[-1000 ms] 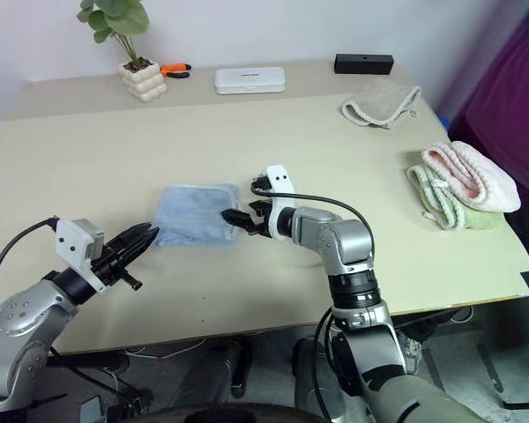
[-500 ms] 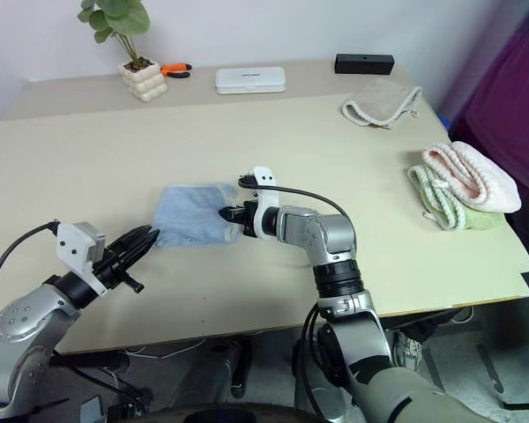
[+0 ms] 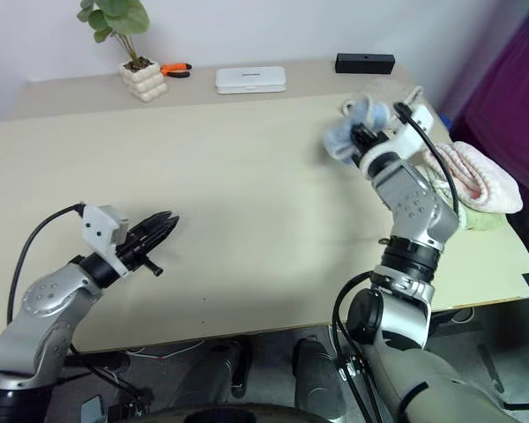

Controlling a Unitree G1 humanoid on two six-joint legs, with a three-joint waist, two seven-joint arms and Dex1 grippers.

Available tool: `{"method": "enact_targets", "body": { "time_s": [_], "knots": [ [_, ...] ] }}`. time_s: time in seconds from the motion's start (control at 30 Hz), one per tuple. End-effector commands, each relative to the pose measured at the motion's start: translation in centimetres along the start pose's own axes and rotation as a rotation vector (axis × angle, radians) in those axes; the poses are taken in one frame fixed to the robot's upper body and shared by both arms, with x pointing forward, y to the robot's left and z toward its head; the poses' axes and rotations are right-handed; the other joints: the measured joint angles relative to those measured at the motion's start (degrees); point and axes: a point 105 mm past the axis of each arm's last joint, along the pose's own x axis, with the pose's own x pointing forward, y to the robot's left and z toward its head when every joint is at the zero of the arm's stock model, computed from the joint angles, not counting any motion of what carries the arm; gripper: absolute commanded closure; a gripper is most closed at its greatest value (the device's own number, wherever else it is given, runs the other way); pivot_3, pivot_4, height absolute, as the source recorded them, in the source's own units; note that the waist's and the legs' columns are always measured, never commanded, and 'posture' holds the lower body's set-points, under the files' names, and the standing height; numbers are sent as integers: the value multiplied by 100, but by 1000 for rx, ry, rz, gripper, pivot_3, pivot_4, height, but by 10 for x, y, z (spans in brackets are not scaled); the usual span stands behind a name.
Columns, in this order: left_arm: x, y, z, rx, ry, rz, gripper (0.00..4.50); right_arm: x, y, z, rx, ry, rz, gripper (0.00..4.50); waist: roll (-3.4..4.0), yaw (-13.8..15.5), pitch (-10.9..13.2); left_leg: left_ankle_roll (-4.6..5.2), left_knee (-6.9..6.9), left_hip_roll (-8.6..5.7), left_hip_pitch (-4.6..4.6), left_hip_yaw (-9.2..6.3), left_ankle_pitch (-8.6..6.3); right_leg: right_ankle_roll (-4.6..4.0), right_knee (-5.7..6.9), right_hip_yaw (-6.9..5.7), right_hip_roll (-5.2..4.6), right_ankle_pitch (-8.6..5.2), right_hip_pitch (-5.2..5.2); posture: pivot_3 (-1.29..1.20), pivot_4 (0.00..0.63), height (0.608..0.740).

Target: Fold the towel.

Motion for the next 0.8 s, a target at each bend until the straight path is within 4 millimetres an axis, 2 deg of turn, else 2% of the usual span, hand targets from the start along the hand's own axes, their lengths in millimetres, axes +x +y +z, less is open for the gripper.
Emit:
{"method": "enact_targets", "body": {
  "time_s": [0.03,0.2,0.33,0.43,0.53,0.57,0.63,0.73,0.8],
  "knots": [
    [6,-4,2,17,-14,-44,3786,-21,-18,4,48,-25,-95,4480,7,10,0,0,1,0,0,0,0,0,3,0,0,0,-1,0,150,740],
    [12,-6,0,15,-11,-80,3786,-48,-39,-6,84,-8,-221,4480,16,20,4,1,10,-1,0,5,0,-1,14,7,-2,-1,-3,0,150,740],
    [17,-8,-3,15,-4,-112,3786,-61,-44,-3,78,-22,-258,4480,16,34,4,1,11,-2,0,5,0,-1,11,7,0,-2,-1,0,150,740],
    [22,-9,-3,15,-7,-131,3786,-67,-46,7,100,-72,-271,3472,16,37,4,2,13,-3,0,5,1,-1,11,5,3,-2,0,0,150,740],
    [27,-10,-4,13,-12,-142,3786,-71,-44,17,57,-99,-267,2035,16,37,4,2,12,-3,0,5,1,-1,11,5,4,-2,0,0,150,740],
    [28,-10,-4,13,-12,-145,3786,-72,-42,21,27,-111,-263,1568,16,37,4,2,12,-4,0,5,1,0,10,5,4,-2,1,0,150,740],
    [28,-6,-5,18,-13,-140,3786,-78,-32,40,-177,-164,-249,566,19,37,6,2,12,-4,0,6,1,0,10,5,4,-2,1,0,150,740],
    [24,11,-5,49,-20,-68,3786,-83,-15,63,-554,-236,-240,566,26,40,9,4,13,-6,-1,10,1,1,8,5,2,-4,1,0,150,740],
    [21,25,-4,77,-27,-2,3786,-80,-5,71,-729,-267,-208,566,22,18,7,3,13,-5,0,12,1,3,7,4,3,-5,2,0,150,740]
  ]
}}
